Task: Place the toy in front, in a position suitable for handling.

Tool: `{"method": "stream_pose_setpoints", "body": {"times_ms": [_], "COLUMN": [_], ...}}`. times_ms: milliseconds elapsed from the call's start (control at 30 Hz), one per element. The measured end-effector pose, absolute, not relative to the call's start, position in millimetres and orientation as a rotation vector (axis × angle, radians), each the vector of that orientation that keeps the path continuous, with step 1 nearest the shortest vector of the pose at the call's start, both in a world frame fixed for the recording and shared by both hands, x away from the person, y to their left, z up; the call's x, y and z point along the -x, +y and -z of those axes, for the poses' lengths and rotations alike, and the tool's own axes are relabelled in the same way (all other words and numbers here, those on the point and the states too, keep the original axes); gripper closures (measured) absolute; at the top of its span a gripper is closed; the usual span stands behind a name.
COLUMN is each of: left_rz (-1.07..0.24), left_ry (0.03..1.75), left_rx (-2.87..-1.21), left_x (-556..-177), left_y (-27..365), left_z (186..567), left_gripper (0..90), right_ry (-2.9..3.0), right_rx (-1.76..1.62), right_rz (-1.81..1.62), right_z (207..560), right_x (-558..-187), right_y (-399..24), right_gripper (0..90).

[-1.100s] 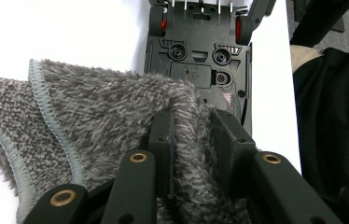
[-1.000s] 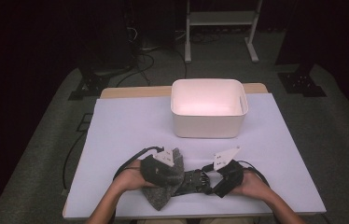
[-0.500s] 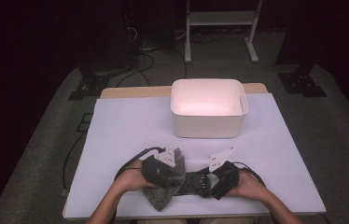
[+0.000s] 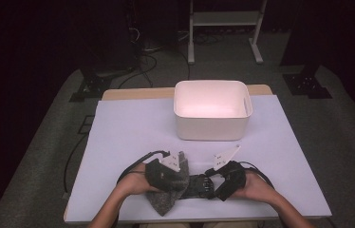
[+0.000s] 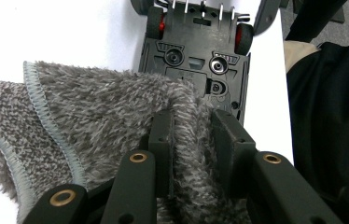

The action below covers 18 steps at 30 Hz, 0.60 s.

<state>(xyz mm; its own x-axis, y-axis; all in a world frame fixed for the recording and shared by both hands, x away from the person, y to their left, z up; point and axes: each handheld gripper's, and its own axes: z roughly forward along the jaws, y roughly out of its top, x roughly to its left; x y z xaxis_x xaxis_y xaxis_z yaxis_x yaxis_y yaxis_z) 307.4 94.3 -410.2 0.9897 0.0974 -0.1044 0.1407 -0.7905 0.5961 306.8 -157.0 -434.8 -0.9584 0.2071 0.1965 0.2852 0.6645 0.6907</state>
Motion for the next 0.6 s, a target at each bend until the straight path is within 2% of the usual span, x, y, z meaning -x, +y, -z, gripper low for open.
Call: {"method": "stream_pose_setpoints", "body": {"times_ms": [167, 300, 600], "left_rz": [0.080, 0.078, 0.092], "left_ry": [0.151, 0.145, 0.136], "left_rx": [-2.502, -2.505, -2.491], "left_x": [-306, -305, -306], "left_y": [92, 92, 92], "left_z": [409, 409, 406], "left_gripper": [70.4, 70.4, 70.4], "right_ry": [-2.734, -2.717, -2.601], "right_rx": [0.436, 0.436, 0.520], "right_rz": [1.215, 1.206, 1.155], "right_z": [429, 429, 444], "right_x": [-312, -320, -333], "right_y": [-153, -146, -142], "right_gripper": [16.8, 20.4, 19.3]}}
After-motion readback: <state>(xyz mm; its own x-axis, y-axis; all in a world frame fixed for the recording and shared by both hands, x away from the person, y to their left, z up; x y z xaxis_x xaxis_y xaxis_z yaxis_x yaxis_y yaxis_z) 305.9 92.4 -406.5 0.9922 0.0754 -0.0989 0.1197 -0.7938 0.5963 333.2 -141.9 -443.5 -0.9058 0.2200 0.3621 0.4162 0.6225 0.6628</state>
